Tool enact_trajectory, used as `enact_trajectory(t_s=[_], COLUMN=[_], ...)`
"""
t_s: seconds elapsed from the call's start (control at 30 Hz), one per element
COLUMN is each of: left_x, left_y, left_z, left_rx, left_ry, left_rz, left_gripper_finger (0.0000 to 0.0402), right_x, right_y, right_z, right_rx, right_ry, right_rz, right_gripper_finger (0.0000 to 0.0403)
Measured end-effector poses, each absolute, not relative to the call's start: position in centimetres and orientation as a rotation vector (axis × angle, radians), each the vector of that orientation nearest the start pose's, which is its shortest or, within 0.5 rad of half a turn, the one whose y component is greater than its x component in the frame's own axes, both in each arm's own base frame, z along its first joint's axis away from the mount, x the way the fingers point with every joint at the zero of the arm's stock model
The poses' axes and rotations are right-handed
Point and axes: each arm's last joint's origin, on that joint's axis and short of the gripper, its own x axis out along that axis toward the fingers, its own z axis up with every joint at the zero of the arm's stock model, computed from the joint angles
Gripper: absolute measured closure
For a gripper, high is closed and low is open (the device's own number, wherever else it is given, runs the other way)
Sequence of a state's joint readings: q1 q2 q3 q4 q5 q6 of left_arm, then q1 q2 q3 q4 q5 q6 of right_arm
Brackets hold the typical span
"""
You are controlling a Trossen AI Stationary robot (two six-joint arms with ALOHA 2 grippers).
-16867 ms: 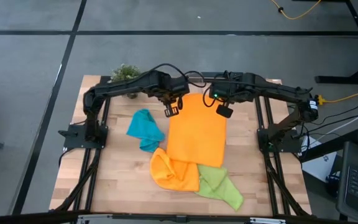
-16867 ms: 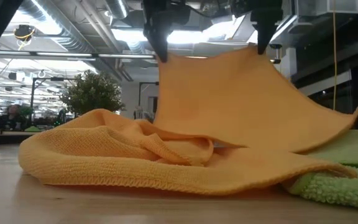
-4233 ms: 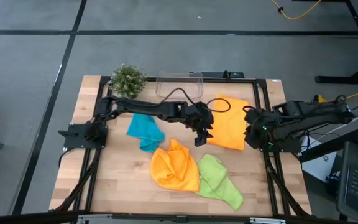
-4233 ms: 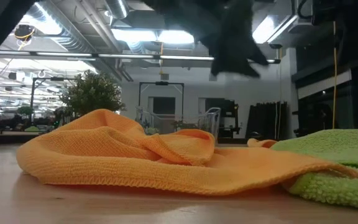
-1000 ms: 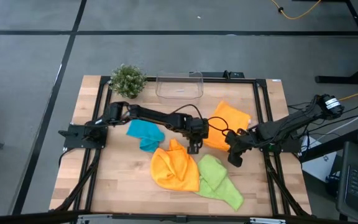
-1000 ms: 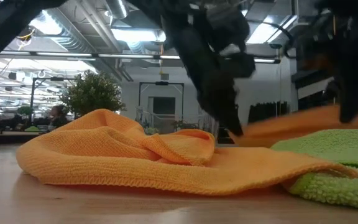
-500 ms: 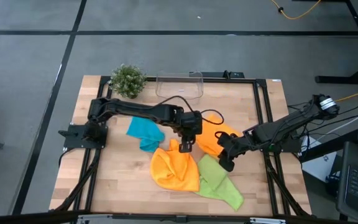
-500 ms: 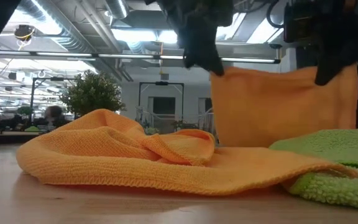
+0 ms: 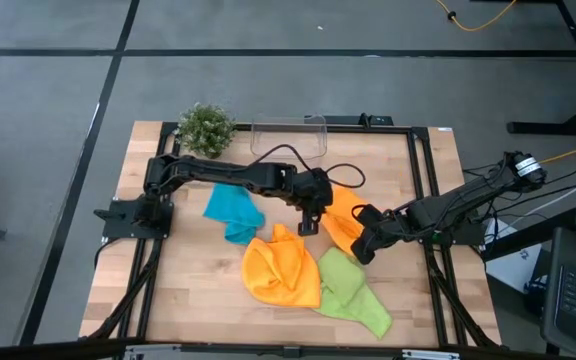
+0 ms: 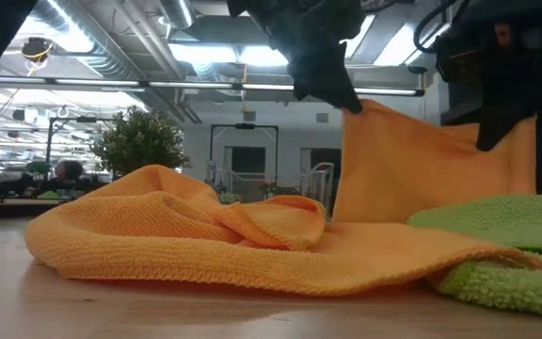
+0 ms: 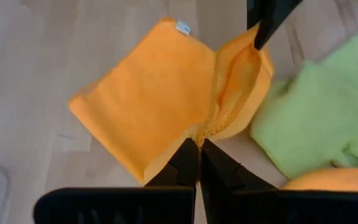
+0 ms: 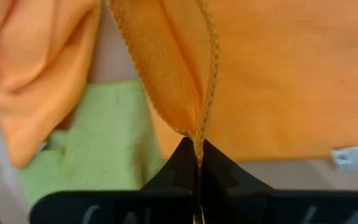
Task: Fold microfiber towels
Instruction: Fold the top orange microfiber cloth
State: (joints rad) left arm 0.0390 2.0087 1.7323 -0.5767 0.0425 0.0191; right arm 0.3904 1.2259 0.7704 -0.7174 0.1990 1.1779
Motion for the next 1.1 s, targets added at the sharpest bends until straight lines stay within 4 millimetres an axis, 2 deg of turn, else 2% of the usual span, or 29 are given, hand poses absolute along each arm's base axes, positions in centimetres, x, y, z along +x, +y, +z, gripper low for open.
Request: enact_trajectory(t_s=[0.1, 0.37, 0.5, 0.7, 0.87, 1.0, 1.1], left_x=[44.9, 46.3, 46.8, 47.0, 47.6, 48.1, 48.1], left_y=[2.0, 2.4, 2.7, 4.3, 5.5, 5.4, 5.4], left_z=[25.6, 22.6, 22.5, 22.8, 21.5, 20.3, 20.1], left_rx=[-0.018, 0.017, 0.038, 0.054, 0.046, 0.059, 0.064], left_ry=[0.862, 0.879, 0.845, 0.806, 0.796, 0.801, 0.802], left_rz=[-0.005, -0.009, 0.032, 0.061, 0.056, 0.042, 0.050], left_gripper_finger=[0.0401, 0.0401, 0.0401, 0.0401, 0.0401, 0.0401, 0.0401], right_x=[19.9, 19.5, 18.4, 18.2, 18.3, 18.4, 18.4], right_y=[7.5, 7.1, 6.7, 6.4, 6.1, 5.8, 5.8], right_z=[20.9, 20.8, 20.4, 20.4, 20.3, 20.0, 19.7], right_rx=[0.711, 0.677, 0.658, 0.622, 0.610, 0.602, 0.583], right_ry=[1.045, 1.025, 1.100, 1.095, 1.079, 1.084, 1.100], right_rz=[-0.531, -0.620, -0.735, -0.765, -0.793, -0.816, -0.833], right_gripper_finger=[0.0399, 0.0399, 0.0399, 0.0399, 0.0399, 0.0399, 0.0399])
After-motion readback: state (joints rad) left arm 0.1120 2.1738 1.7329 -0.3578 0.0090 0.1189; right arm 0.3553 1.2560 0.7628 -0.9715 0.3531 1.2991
